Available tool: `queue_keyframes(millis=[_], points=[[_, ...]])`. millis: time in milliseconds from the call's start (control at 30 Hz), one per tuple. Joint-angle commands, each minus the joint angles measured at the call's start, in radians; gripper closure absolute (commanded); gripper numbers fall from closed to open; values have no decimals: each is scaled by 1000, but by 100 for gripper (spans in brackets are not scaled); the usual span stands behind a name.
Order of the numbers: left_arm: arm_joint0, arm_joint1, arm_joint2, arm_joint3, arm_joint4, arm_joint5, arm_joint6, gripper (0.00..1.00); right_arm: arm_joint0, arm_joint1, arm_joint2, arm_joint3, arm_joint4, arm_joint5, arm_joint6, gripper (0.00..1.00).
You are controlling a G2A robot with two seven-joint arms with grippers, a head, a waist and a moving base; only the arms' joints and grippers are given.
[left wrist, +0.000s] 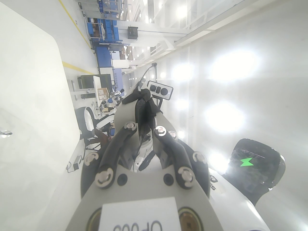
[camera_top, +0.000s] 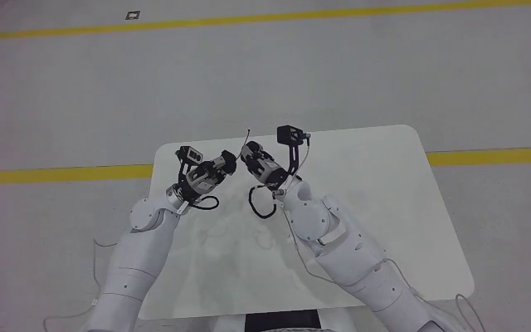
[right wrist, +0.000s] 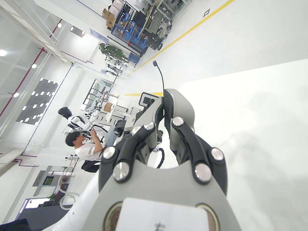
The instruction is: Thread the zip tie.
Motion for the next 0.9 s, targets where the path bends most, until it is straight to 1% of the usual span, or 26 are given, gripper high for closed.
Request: queue_keyframes(millis=[0,267,300,333,367,567,867], points=[[0,0,0,0,0,0,0,100,-3,0,0,-3,-5,-5,4,100],[0,0,0,0,0,0,0,100,-10,-2,1,-7,-17,-31,23,100],[0,0,0,0,0,0,0,100,-11,-2,1,-8,-20,-35,27,90],[0,0,0,0,0,0,0,100,-12,-2,2,-9,-21,-37,29,60],[0,0,0,0,0,0,0,100,-13,-2,3,-11,-24,-40,31,0],[0,0,0,0,0,0,0,100,-22,0,12,-27,-39,-64,33,0],[0,0,0,0,0,0,0,100,-58,12,62,-56,-75,-123,35,0]])
